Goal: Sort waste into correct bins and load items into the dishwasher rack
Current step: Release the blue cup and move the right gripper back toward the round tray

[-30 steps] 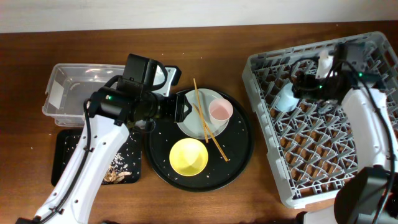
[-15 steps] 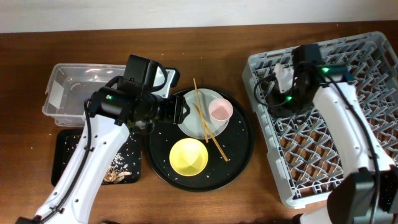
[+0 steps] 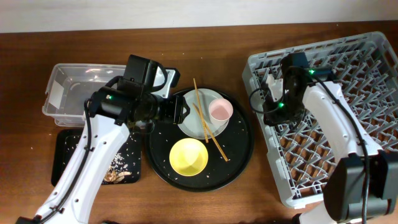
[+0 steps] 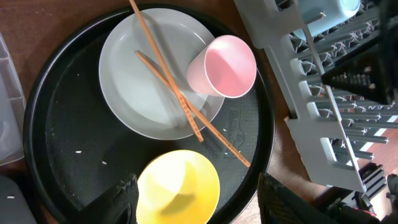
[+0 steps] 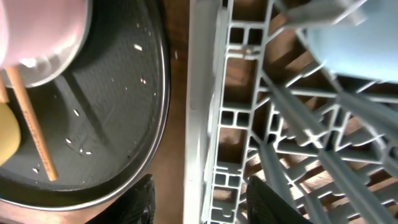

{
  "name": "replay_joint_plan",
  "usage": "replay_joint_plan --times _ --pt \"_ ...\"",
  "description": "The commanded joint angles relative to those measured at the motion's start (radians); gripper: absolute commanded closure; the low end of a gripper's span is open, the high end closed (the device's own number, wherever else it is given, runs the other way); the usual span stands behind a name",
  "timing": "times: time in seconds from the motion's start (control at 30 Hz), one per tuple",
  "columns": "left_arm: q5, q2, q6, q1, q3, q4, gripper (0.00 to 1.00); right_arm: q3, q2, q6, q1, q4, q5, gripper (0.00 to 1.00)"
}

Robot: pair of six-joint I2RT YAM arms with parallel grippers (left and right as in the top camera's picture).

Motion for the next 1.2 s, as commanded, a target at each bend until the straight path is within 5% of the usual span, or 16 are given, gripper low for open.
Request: replay_joint_plan --times 0.0,0.57,0.93,1.17 --pt "-0.007 0.005 0.005 0.001 -0.008 -0.004 0.39 -0.053 0.024 -0.004 0.01 0.019 0.009 0.57" --pt "-0.007 0.005 0.005 0.001 -0.008 -0.004 0.39 -0.066 0.023 0.023 0.012 0.183 -0.045 0.95" --pt "-0.007 0.005 0.005 0.001 -0.008 -0.005 0.39 -0.066 0.023 0.025 0.012 0.357 -0.045 0.96" --pt "-0.007 0.005 0.005 0.001 -0.008 -0.005 0.39 -0.066 0.023 0.184 0.012 0.425 -0.045 0.96"
